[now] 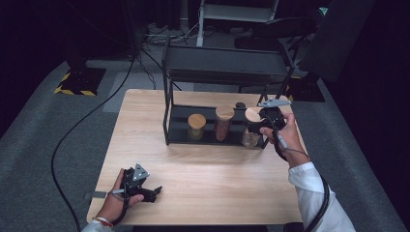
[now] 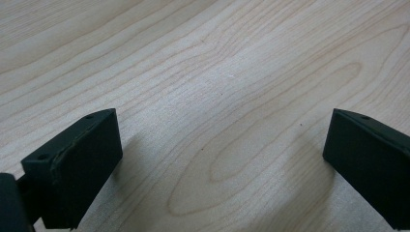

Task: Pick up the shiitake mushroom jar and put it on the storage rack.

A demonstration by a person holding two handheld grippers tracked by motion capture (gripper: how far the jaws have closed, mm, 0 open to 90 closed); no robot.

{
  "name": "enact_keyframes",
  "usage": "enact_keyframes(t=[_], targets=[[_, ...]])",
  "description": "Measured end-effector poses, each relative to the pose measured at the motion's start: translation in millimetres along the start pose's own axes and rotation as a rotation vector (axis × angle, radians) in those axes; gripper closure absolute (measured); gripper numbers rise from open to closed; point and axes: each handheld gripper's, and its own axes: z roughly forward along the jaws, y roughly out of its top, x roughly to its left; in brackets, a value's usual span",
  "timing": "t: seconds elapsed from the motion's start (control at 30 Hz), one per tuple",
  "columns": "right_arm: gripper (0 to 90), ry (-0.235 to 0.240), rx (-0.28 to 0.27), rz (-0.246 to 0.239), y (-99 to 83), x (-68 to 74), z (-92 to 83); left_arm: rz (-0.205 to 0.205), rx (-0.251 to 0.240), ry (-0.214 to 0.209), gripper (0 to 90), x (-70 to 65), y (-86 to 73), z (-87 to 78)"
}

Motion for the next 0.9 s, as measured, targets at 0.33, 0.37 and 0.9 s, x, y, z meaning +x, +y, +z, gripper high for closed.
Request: enact_keyframes(t=[0.33,0.37,0.9], targets=[[25.1,-0.034,0.008,0.037,5.9,0.9,14.7,0.001,0.001,0.000,0.0,0.1,0.2,-0.1],[25.1,-0.034,0.008,0.037,5.9,0.9,14.7,0.000,0.001,0.000,0.0,0.0,0.2,-0.1],[25.0,-0.091,0.036,0.095,11.4,4.4,43.4,0.000,0.001,0.000,0.0,0.1,0.2,-0.1]])
